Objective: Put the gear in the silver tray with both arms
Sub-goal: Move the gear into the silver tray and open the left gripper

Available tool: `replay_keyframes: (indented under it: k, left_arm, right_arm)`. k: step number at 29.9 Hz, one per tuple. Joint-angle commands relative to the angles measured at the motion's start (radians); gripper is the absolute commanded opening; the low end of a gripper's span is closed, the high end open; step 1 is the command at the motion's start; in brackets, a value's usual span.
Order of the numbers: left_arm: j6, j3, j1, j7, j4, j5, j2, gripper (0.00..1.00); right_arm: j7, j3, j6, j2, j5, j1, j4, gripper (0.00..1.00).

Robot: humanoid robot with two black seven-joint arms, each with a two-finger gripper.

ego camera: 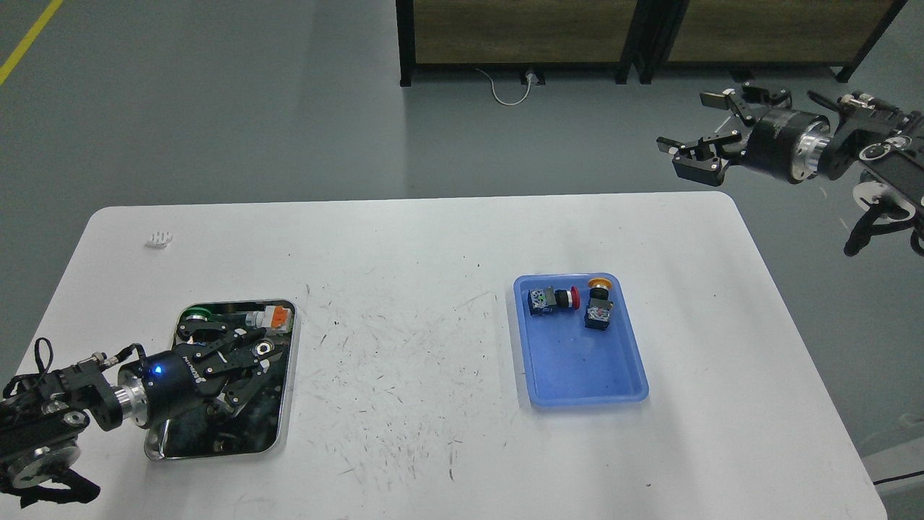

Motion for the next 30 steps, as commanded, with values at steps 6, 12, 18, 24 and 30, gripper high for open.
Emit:
replay_keyframes:
  k: [6,12,18,24,30]
  left_arm:
    - [0.004,0.001,0.047,-0.007,0.067,-0.003,-0.003,0.30]
    - [0.007,-0.005,0.073,-0.010,0.105,-0.009,-0.026,0.34]
    - [0.011,-0.010,0.074,-0.010,0.153,-0.047,-0.061,0.51]
    - [0.018,-0.013,0.073,-0.010,0.159,-0.098,-0.072,0.72]
    - [0.042,-0.094,0.030,0.007,0.159,-0.198,-0.067,0.97]
  right_arm:
    - [0.000,-0.002,-0.006,0.042,0.000,0.005,-0.025,0.93]
    - [0.000,-0.002,-0.008,0.045,0.000,0.003,-0.031,0.93]
    - [0.000,-0.002,-0.010,0.045,0.000,0.003,-0.031,0.93]
    - [0.000,0.003,-0.017,0.044,0.000,0.003,-0.031,0.93]
    - [-0.003,0.012,-0.032,0.038,0.014,0.016,-0.058,0.96]
